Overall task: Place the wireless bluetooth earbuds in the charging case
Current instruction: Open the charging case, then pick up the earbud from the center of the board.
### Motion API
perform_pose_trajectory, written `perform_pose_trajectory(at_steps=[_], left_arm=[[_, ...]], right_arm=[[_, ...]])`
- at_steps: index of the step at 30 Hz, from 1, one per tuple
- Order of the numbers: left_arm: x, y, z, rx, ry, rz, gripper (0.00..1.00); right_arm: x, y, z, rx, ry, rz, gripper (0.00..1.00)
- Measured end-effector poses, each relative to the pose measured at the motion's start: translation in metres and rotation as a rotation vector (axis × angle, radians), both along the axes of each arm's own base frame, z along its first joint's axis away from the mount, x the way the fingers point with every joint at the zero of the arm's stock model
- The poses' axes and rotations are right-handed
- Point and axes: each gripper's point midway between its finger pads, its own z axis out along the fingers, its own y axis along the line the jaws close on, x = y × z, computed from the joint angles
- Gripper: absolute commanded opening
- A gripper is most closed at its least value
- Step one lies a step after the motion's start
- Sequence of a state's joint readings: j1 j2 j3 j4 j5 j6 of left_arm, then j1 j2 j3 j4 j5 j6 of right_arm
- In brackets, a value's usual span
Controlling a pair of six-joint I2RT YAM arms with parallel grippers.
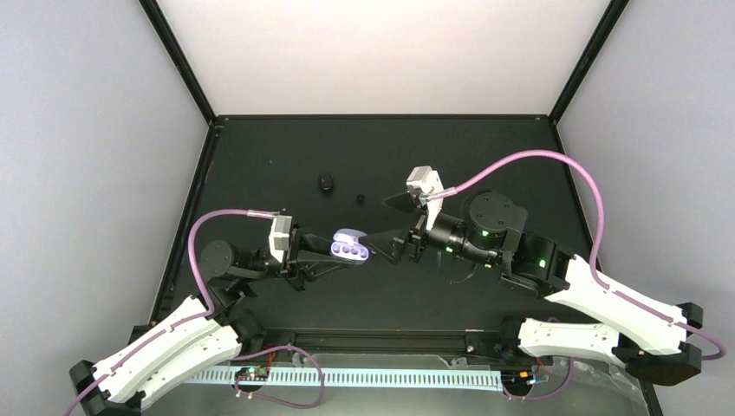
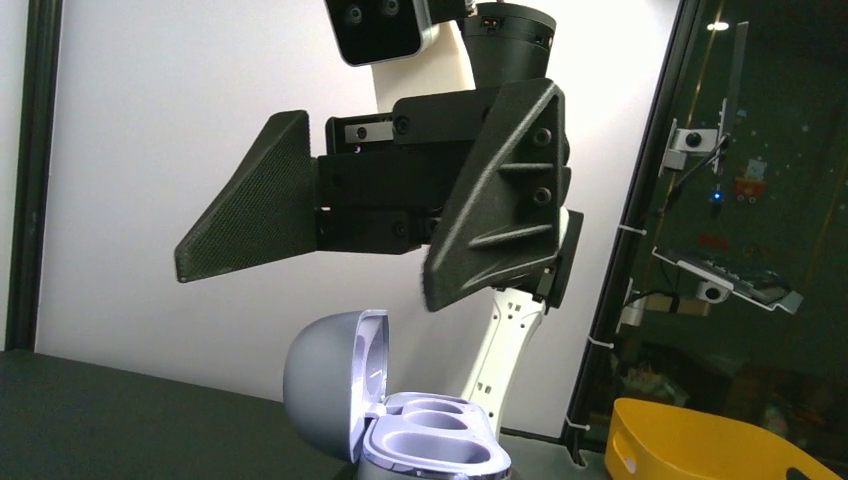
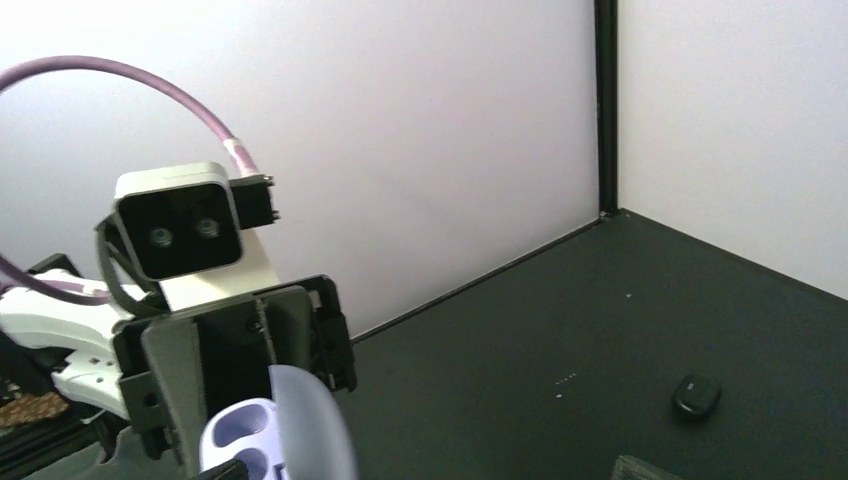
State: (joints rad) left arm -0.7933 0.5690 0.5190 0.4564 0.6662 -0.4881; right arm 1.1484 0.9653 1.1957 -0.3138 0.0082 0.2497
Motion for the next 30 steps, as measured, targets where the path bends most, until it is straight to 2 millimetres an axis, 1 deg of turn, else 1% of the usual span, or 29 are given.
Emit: perform_pose_trajectory(at_steps=[6, 10, 12, 13, 14, 15, 17, 18, 20, 21, 22, 23, 26, 27, 29, 30], left_arm=[[-0.001, 0.003, 0.002, -0.007, -0.017, 0.014, 0.02], [-0.003, 0.008, 0.008, -0.028, -0.032, 0.033, 0.02], [-0.004, 0.011, 0.011, -0.039, -0.037, 0.043, 0.02], [-0.004, 0.013, 0.012, -0.044, -0.039, 0.046, 0.01], [-0.005, 0.014, 0.013, -0.05, -0.042, 0.051, 0.01], [-0.006, 0.016, 0.013, -0.055, -0.042, 0.055, 0.02], [-0.007, 0.019, 0.012, -0.061, -0.04, 0.06, 0.01], [-0.008, 0.021, 0.011, -0.064, -0.038, 0.063, 0.02], [-0.009, 0.023, 0.006, -0.061, -0.03, 0.069, 0.02], [-0.009, 0.024, 0.002, -0.056, -0.023, 0.074, 0.02], [-0.009, 0.025, 0.0, -0.053, -0.019, 0.077, 0.02], [-0.009, 0.026, -0.003, -0.049, -0.012, 0.08, 0.02], [-0.011, 0.029, -0.011, -0.035, 0.004, 0.087, 0.02], [-0.012, 0.031, -0.012, -0.033, 0.007, 0.09, 0.01], [-0.013, 0.033, -0.014, -0.03, 0.011, 0.095, 0.02], [-0.014, 0.034, -0.014, -0.03, 0.011, 0.096, 0.01]], right_arm=[[-0.011, -0.007, 0.013, 0.05, -0.007, 0.04, 0.95], [-0.011, -0.02, 0.024, 0.092, -0.012, 0.018, 0.95], [-0.003, -0.031, 0.027, 0.117, 0.0, -0.026, 0.95], [0.005, -0.038, 0.025, 0.127, 0.013, -0.061, 0.95], [0.015, -0.046, 0.021, 0.133, 0.028, -0.105, 0.95], [0.03, -0.056, 0.013, 0.137, 0.052, -0.166, 0.95], [0.055, -0.072, -0.009, 0.129, 0.104, -0.271, 0.94], [0.069, -0.08, -0.028, 0.114, 0.143, -0.33, 0.94], [0.09, -0.088, -0.073, 0.063, 0.23, -0.407, 0.92], [0.097, -0.09, -0.095, 0.032, 0.269, -0.432, 0.91], [0.103, -0.089, -0.123, -0.009, 0.32, -0.453, 0.89], [0.107, -0.088, -0.143, -0.045, 0.356, -0.463, 0.87], [0.112, -0.081, -0.223, -0.193, 0.507, -0.474, 0.82], [0.111, -0.078, -0.242, -0.229, 0.544, -0.467, 0.81], [0.11, -0.071, -0.27, -0.277, 0.607, -0.448, 0.78], [0.111, -0.067, -0.28, -0.292, 0.628, -0.436, 0.77]])
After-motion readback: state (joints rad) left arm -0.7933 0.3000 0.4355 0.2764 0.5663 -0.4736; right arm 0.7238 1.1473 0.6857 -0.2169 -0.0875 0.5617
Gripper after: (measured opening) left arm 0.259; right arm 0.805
